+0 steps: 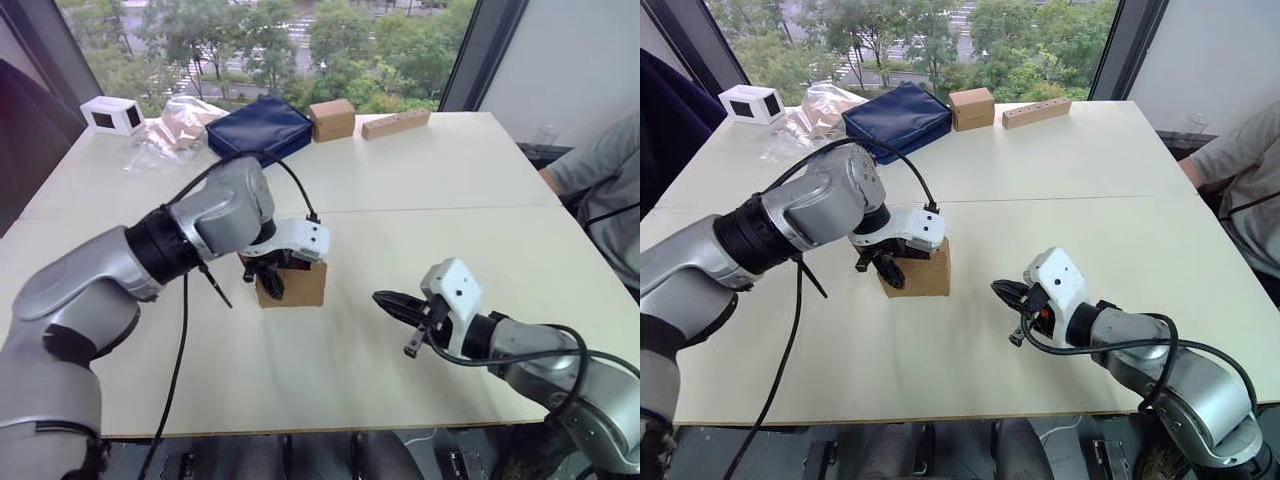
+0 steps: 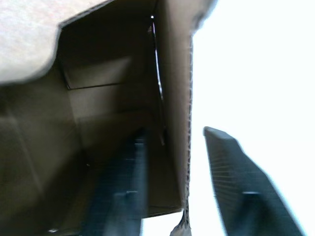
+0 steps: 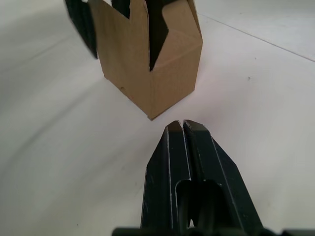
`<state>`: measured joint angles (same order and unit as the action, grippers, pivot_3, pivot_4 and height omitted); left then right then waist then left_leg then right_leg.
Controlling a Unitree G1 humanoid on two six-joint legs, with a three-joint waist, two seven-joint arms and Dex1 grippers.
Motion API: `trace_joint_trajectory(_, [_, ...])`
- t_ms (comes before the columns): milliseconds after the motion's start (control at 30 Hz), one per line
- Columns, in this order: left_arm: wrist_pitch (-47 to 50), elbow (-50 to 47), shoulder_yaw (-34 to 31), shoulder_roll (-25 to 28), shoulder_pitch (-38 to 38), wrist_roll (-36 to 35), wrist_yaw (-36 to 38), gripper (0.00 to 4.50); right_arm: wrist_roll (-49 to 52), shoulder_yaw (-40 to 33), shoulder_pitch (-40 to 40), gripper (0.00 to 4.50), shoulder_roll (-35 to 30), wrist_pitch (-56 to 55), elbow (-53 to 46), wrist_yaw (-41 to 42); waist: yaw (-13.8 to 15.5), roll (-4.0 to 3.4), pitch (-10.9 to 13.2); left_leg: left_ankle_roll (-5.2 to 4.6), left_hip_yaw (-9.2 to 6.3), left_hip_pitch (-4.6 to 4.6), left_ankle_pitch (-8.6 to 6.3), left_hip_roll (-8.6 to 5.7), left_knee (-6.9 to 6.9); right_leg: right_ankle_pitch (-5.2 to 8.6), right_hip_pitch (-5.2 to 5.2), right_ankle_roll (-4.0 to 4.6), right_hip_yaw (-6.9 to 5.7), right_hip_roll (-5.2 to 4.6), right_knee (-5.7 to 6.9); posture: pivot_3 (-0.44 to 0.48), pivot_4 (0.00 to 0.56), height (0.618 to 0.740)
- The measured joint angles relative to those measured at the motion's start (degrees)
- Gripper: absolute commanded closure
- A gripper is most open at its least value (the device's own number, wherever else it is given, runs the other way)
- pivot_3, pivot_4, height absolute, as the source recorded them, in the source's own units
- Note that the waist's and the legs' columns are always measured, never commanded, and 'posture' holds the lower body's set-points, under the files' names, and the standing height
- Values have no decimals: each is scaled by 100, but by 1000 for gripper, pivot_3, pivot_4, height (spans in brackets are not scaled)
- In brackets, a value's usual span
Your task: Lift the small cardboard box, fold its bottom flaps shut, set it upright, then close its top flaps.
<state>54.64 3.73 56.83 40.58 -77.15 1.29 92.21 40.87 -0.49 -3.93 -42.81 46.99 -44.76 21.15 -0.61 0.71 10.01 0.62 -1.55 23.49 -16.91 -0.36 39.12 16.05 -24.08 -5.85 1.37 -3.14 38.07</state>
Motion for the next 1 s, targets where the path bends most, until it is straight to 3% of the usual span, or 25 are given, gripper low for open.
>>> trace_joint_trajectory(233, [1017, -76, -453, 20, -503, -675, 9, 2196, -13, -54, -72, 4500, -11, 41, 155, 227, -7, -1, 0, -1, 0, 0, -1, 0, 0, 0, -1, 0, -1, 0, 2, 0, 150, 740])
trace_joint_trajectory(400, [1826, 634, -1512, 44, -748, -1893, 9, 2196, 237, -265, -105, 4500, 219, 9, 375, 516, -36, -2, 0, -5, 0, -1, -3, 2, 0, 0, -5, 0, -1, 3, 4, 0, 150, 740])
trace_joint_trajectory(467, [1839, 711, -1776, 153, -764, -2041, 1, 2196, 304, -316, -105, 4500, 252, -5, 395, 578, -40, -3, 0, -5, 0, -1, -3, 4, 0, 0, -5, 0, 0, 5, 4, 0, 150, 740])
trace_joint_trajectory(567, [1779, 813, -2628, 346, -644, -2263, -249, 2196, 465, -486, -119, 4500, 398, -70, 528, 701, -33, -3, -1, -5, 0, -2, -3, 7, 1, 0, -5, 0, 2, 6, 5, 0, 150, 740])
trace_joint_trajectory(733, [1414, 1038, -4654, 238, 373, -2411, -1768, 2196, 620, -668, -378, 4500, 549, -169, 997, 925, -18, -9, -5, -4, 3, -7, -2, 7, 2, 0, -3, 0, 3, 0, 9, 0, 150, 740])
trace_joint_trajectory(833, [1139, 1018, -5271, 233, 1376, -2145, -2855, 3044, 490, -558, -642, 4500, 553, -220, 1313, 1084, -33, -10, -6, -3, 6, -10, -2, 5, 1, -1, -5, 1, 8, -2, 12, 0, 150, 740])
trace_joint_trajectory(933, [536, 501, -5954, 50, 2671, -2056, -3707, 4344, 136, -284, -913, 4500, 578, -402, 1765, 1216, -19, -5, -4, 5, 7, 1, 1, 5, 1, -1, -19, 1, 6, -11, 15, 0, 150, 740])
trace_joint_trajectory(1000, [201, 171, -6452, -141, 3342, -2082, -4123, 4463, -190, -103, -1013, 4500, 653, -560, 2078, 1204, 4, -3, -4, 15, 8, 3, 7, -1, 1, -2, -19, 1, 4, -23, 15, 0, 150, 740])
